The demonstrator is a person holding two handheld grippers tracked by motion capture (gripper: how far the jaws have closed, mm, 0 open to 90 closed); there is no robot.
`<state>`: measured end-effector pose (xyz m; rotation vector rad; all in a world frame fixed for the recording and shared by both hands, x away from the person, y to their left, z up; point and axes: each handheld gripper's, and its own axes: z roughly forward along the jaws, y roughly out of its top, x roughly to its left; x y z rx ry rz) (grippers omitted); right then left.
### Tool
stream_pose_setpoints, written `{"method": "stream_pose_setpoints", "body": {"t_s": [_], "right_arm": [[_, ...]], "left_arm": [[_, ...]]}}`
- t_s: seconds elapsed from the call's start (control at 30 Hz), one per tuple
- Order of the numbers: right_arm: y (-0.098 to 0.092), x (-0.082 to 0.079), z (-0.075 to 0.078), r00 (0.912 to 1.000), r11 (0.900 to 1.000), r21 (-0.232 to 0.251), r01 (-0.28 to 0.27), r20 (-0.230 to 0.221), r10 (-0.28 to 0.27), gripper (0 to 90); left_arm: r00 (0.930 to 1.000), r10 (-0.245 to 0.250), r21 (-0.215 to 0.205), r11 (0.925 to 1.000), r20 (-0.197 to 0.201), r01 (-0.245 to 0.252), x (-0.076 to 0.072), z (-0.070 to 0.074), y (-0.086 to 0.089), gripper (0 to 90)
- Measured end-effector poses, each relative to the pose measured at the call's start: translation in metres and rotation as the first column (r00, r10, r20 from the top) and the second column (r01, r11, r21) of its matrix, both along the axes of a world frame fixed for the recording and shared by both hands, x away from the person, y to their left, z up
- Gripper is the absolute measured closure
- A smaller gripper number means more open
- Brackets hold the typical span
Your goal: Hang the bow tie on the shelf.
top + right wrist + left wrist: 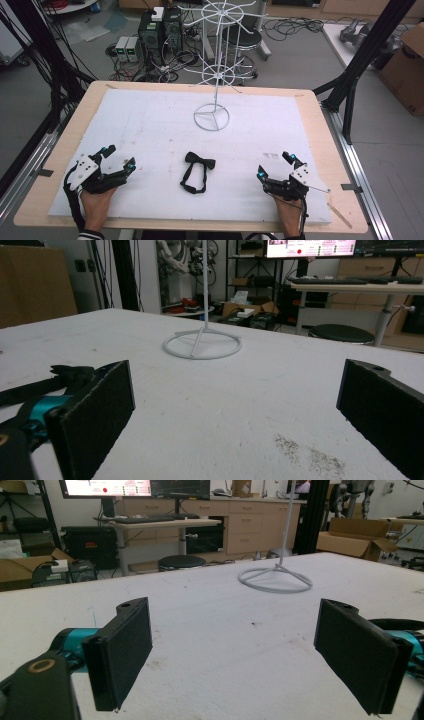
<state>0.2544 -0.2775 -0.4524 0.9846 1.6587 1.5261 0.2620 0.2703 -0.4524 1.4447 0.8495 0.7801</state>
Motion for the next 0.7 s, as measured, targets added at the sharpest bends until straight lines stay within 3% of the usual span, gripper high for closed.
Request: {"method": "stream_pose_setpoints", "body": {"t_s": [0.23, 0.43, 0.7], "right_arm": [[-0.0004, -0.0003, -0.0002, 1.0000, 1.000, 0.012, -0.002, -0.005, 0.002, 0.9], [-0.0008, -0.0021, -0.0007, 0.9998, 1.000, 0.012, 0.002, 0.019, -0.002, 0.9], [0.0002, -0.0008, -0.0002, 1.0000, 1.000, 0.008, 0.004, 0.004, -0.004, 0.9]], "left_arm": [[1.0000, -0.008, -0.003, 1.0000, 0.003, 0.008, -0.0004, -0.0001, 0.0001, 15.6], [0.9999, -0.013, 0.000, 0.9999, 0.010, 0.013, -0.0008, -0.0002, 0.0008, 15.2], [0.9997, -0.016, -0.010, 0.9998, 0.017, 0.016, -0.0014, -0.0002, 0.0012, 14.8]]}}
